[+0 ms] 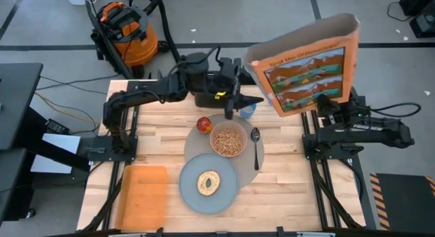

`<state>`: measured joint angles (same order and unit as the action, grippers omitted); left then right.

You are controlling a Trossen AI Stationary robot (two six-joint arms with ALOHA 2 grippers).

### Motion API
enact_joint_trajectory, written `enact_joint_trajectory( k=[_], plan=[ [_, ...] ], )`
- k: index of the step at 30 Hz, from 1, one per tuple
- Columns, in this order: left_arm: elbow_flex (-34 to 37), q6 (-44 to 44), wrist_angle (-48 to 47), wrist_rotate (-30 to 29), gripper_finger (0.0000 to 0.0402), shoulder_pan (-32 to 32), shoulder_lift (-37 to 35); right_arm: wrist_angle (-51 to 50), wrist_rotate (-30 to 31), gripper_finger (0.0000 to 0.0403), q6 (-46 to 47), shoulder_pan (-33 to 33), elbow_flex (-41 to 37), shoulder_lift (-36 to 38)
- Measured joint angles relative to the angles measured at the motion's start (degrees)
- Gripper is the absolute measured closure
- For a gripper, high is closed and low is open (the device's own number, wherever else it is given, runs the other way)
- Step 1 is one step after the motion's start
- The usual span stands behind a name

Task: Arrange a breakfast setting
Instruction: Pour the yellow cereal into the light orange bowl

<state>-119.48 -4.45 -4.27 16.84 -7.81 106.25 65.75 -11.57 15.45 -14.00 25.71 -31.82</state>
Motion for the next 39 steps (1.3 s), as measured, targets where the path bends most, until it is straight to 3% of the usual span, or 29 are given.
enact_joint_trajectory(
  k=[10,13,17,25,33,39],
  plan=[
    [0.0,-4.0,6.9,-2.0,0.0118,0.3,1.5,0.4,3.2,0.0190,-3.9,0.0,0.0,-4.6],
    [-0.1,-5.5,7.9,-4.9,0.0123,0.1,1.4,0.7,3.7,0.0190,-5.8,0.0,0.0,-5.4],
    [-0.1,-6.2,7.4,-5.5,0.0175,-0.7,1.1,0.6,2.9,0.0184,-6.0,0.0,0.1,-5.7],
    [-0.2,-6.6,7.4,-2.9,0.0379,-3.0,0.3,-2.4,2.6,0.0147,-4.9,0.0,0.1,-5.7],
    [-0.2,-4.5,4.4,1.2,0.0390,-6.0,-1.4,-7.8,2.5,0.0082,-3.9,0.0,0.1,-5.2],
    [-0.2,1.4,-9.0,1.5,0.0391,-9.7,-7.0,-17.9,3.3,0.0051,-5.2,0.0,0.1,-3.7]
  ],
)
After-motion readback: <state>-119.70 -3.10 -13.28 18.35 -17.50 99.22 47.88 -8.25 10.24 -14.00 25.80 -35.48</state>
